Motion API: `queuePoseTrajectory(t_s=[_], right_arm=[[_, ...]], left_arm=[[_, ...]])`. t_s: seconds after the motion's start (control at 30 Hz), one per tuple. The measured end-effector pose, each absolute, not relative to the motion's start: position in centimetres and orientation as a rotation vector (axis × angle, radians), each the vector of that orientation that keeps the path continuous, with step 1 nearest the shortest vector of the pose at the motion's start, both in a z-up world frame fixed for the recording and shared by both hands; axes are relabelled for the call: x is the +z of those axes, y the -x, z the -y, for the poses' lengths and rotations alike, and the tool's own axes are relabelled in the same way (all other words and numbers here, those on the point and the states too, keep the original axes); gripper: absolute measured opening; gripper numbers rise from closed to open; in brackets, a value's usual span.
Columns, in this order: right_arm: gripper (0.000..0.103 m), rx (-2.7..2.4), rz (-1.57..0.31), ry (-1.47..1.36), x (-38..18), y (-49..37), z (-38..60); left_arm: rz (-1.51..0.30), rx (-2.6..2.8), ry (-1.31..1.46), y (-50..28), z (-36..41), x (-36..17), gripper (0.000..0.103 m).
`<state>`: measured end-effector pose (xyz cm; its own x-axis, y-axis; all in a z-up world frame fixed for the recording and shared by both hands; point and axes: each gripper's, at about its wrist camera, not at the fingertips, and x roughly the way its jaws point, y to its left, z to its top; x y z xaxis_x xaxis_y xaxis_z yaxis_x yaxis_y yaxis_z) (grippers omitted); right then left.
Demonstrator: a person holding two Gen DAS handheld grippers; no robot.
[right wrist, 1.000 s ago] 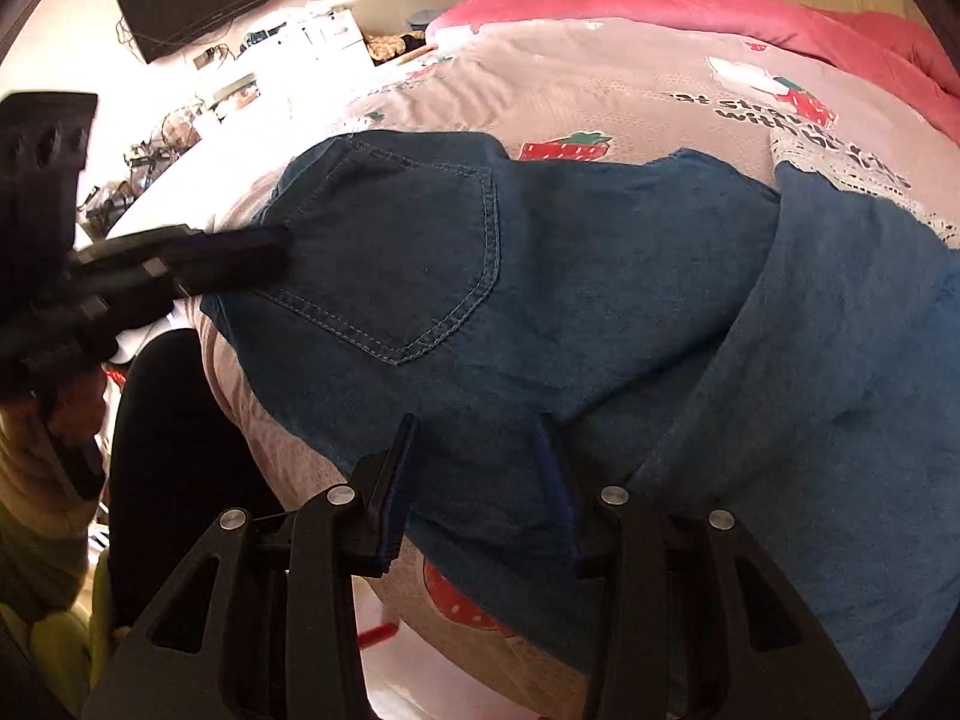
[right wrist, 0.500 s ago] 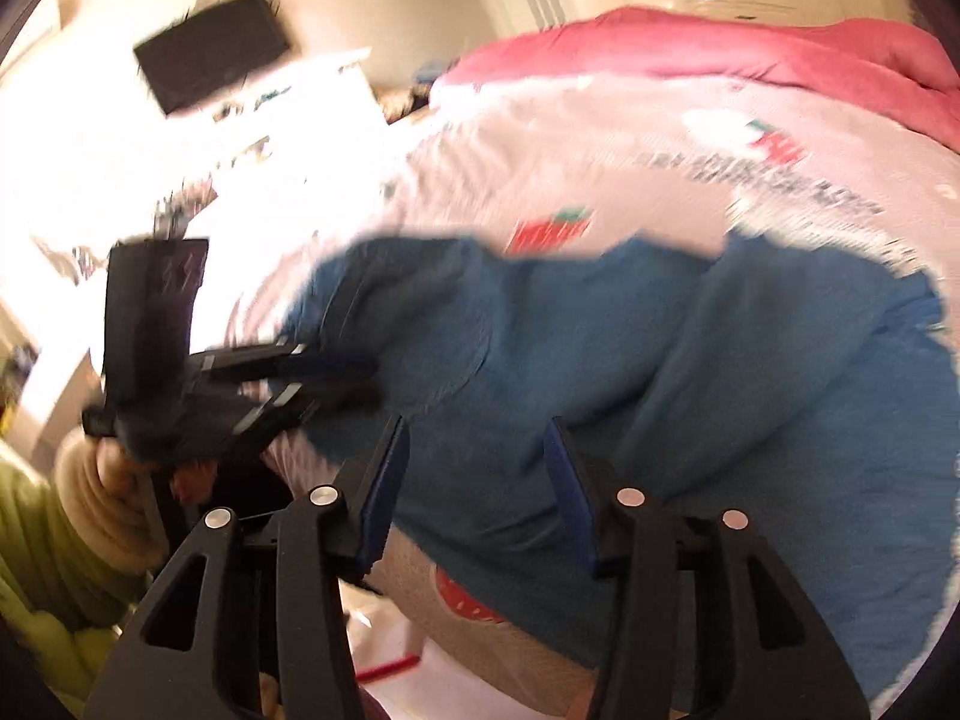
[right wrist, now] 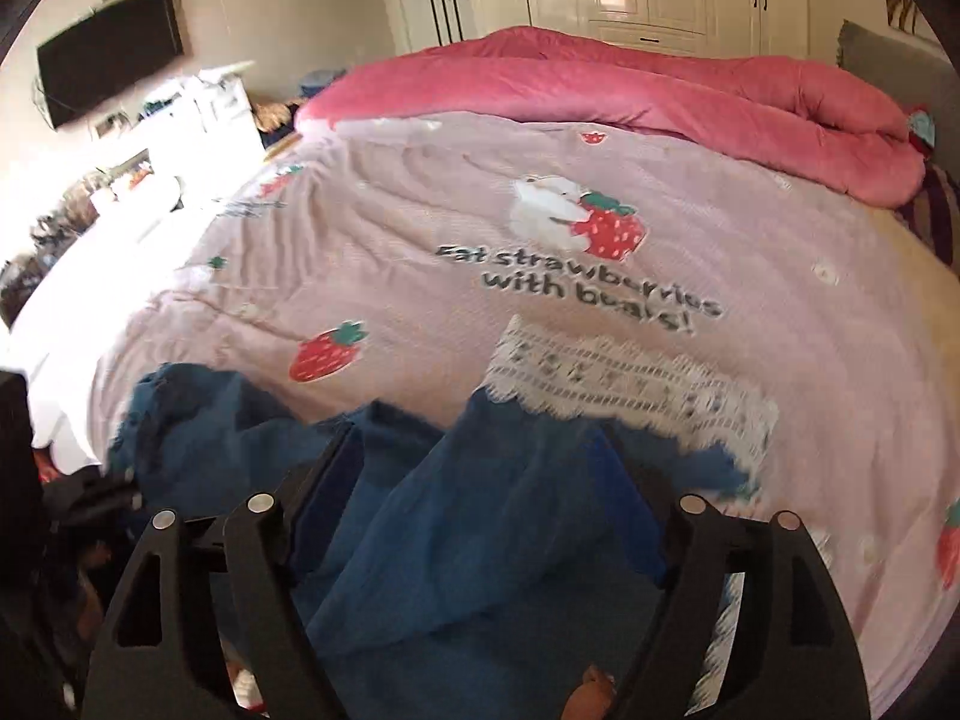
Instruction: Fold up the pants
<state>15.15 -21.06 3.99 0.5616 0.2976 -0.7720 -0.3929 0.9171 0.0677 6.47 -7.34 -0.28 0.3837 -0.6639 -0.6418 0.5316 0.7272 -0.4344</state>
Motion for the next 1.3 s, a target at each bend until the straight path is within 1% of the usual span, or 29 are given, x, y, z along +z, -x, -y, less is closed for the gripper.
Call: queuePoseTrajectory(t_s=[0.1,0.13,0.17,0.2,0.23,0.3,0.33,0.37,0.43,0.47,0.5,0.57,0.6,0.63,0.67,0.7,0.73,0.9,1.1,1.2,1.3], right_arm=[[0.080,0.404,-0.913,0.193,3.2,-18.0,19.8],[0.080,0.403,-0.939,0.224,2.6,-19.2,19.1],[0.080,0.393,-0.955,0.245,2.1,-20.0,18.7],[0.080,0.387,-0.971,0.266,1.6,-20.6,18.4],[0.080,0.389,-0.989,0.287,1.1,-21.3,17.9],[0.080,0.369,-1.018,0.338,-0.1,-22.6,16.9],[0.080,0.364,-1.027,0.355,-0.4,-23.1,16.5],[0.080,0.370,-1.038,0.371,-0.9,-23.6,16.1],[0.080,0.355,-1.050,0.398,-1.3,-24.5,15.4],[0.080,0.349,-1.064,0.420,-1.8,-25.0,15.0],[0.079,0.348,-1.080,0.438,-2.2,-25.4,14.8],[0.075,0.350,-1.131,0.451,-3.1,-26.4,14.6],[0.060,0.348,-1.157,0.447,-3.6,-26.8,14.8],[0.039,0.343,-1.184,0.433,-4.1,-27.2,15.1],[0.033,0.346,-1.184,0.423,-4.1,-27.3,15.4],[0.018,0.369,-1.177,0.393,-3.8,-27.3,15.8],[0.010,0.392,-1.164,0.332,-3.0,-27.1,16.8],[0.009,0.400,-1.039,0.129,1.5,-24.3,22.2],[0.009,0.328,-0.870,-0.102,7.3,-17.6,30.7],[0.009,0.299,-0.822,-0.180,8.1,-13.6,34.0],[0.009,0.267,-0.821,-0.232,6.9,-9.8,36.5]], left_arm=[[-0.920,-0.728,0.133,-7.3,9.0,-1.2,0.071],[-0.922,-0.731,0.132,-7.4,9.4,-1.5,0.070],[-0.929,-0.730,0.133,-7.5,9.6,-2.0,0.063],[-0.940,-0.734,0.133,-7.6,9.9,-2.5,0.054],[-0.943,-0.733,0.137,-7.6,10.0,-3.0,0.050],[-0.952,-0.741,0.163,-7.8,10.0,-3.9,0.029],[-0.961,-0.753,0.175,-7.7,9.8,-4.3,0.024],[-0.970,-0.771,0.187,-7.8,9.9,-4.7,0.018],[-0.972,-0.785,0.202,-7.8,9.9,-5.1,0.014],[-0.972,-0.788,0.205,-7.7,9.8,-5.2,0.008],[-0.972,-0.791,0.204,-7.7,9.9,-5.3,0.006],[-0.964,-0.791,0.195,-7.4,9.8,-5.1,0.005],[-0.964,-0.792,0.193,-7.2,9.7,-4.9,0.005],[-0.963,-0.793,0.190,-7.1,9.6,-4.7,0.005],[-0.958,-0.790,0.183,-6.9,9.4,-4.5,0.005],[-0.957,-0.788,0.177,-7.3,9.4,-4.7,0.004],[-0.955,-0.786,0.169,-7.6,9.5,-5.0,0.004],[-0.936,-0.780,0.149,-7.7,10.0,-5.0,0.002],[-0.880,-0.773,0.127,-7.4,9.6,-3.4,0.001],[-0.853,-0.783,0.110,-6.8,9.8,-2.5,0.001],[-0.832,-0.808,0.058,-5.8,10.0,-1.7,0.001]])
